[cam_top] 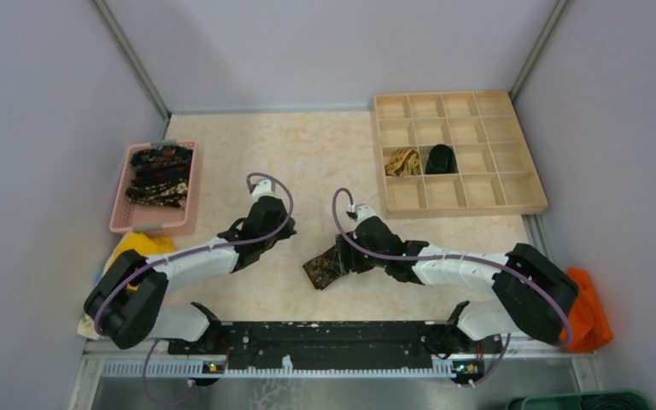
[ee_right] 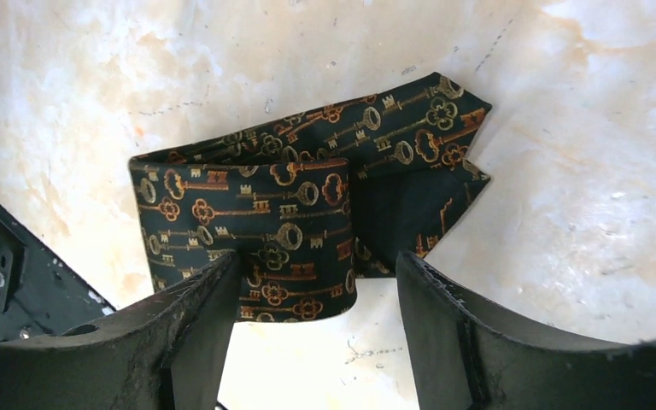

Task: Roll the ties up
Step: Roll the tie at the center of the board.

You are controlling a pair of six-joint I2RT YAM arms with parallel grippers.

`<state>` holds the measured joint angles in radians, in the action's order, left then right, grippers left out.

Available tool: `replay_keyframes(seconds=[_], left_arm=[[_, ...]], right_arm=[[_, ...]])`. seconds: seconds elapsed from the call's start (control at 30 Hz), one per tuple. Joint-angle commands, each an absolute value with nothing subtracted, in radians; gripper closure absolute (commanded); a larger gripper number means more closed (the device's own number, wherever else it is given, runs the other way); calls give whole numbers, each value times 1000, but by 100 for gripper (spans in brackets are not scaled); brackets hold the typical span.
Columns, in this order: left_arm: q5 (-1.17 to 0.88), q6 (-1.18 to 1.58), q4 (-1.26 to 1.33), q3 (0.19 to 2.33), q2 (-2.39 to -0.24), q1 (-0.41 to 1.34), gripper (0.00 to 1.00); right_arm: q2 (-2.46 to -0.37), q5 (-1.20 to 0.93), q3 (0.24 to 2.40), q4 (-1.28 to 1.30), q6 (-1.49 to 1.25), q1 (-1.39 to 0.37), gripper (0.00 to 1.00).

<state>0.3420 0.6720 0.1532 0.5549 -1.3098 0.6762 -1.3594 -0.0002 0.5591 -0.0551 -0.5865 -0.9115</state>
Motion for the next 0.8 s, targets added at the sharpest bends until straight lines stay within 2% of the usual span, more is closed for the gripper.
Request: replay_keyframes(seconds=[0.0, 0.17, 0.23, 0.27, 0.33, 0.43, 0.63, 0.77], left_arm=[[285, 644, 259, 564, -1413, 675, 100], [244, 625, 330, 577, -1513, 675, 100], [227, 619, 355, 578, -1541, 675, 100], [220, 614, 369, 578, -1550, 675, 100], [208, 601, 393, 576, -1567, 675, 100], [176, 589, 414, 569, -1578, 675, 100], [117, 609, 422, 528, -1572, 676, 100], [104, 629, 427, 471, -1546, 677, 100]], right_arm=[[-1224, 82, 570, -8, -579, -937, 34], [-1088, 161, 583, 140, -597, -1038, 35], [-1065, 158, 564, 155, -624, -1074, 41], [-1061, 150, 549, 152, -640, -1090, 46], [-1068, 142, 515, 131, -689, -1127, 70], [-1103, 137, 461, 72, -736, -1166, 89], [-1246, 114, 422, -81, -758, -1174, 100], [-1348, 112, 436, -148, -757, -1179, 100]])
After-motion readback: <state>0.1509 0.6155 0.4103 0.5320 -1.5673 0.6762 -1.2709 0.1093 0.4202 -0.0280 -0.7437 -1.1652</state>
